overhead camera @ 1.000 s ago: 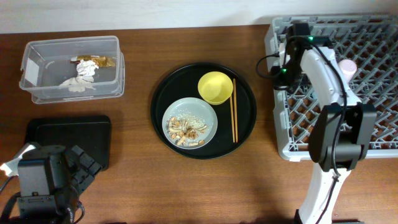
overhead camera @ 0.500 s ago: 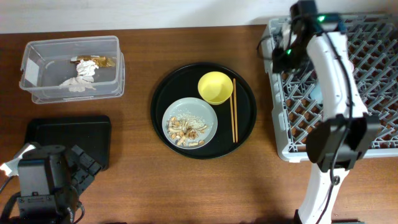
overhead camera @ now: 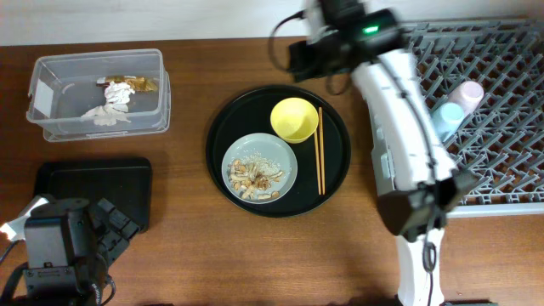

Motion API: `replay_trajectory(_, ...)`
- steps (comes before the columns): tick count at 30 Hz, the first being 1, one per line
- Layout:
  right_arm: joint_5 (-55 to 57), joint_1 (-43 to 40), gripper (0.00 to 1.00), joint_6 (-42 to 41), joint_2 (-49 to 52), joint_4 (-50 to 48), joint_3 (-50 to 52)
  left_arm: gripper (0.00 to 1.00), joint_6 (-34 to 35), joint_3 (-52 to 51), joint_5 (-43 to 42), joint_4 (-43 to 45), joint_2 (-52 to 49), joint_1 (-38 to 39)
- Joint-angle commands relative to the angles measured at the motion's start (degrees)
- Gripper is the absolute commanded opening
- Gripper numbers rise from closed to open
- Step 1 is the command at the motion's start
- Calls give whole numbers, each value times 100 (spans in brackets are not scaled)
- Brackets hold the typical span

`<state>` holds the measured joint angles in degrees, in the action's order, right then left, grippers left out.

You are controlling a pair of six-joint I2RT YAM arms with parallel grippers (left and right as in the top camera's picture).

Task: Sort waste into correct bins and load items into the dishwasher rack
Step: 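Move the right gripper from the rack to the yellow bowl, then grasp the yellow bowl with the right gripper and carry it to the rack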

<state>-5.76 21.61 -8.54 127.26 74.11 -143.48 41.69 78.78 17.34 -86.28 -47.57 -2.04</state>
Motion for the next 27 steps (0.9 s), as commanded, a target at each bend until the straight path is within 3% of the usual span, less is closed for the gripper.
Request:
replay_trajectory(1,866,437,66,-682,614,-273,299,99,74,9,0,7,2,-13)
replay_trajectory(5,1388,667,66,-1154,1241,-337,341,99,74,9,0,7,2,-13)
replay_trajectory(9,584,734,63,-1154,1670,-345,341,99,74,9,0,7,2,-13)
replay_trajectory(13,514,800,61,-1150,1746,-461,345,99,74,9,0,7,2,-13)
replay_trajectory(23,1252,1069,60,-1475,2347,-809,345,99,72,9,0,7,2,-13)
replay_trajectory(27,1248,1069,51,-1598,2494,-901,345,99,74,9,0,7,2,-13)
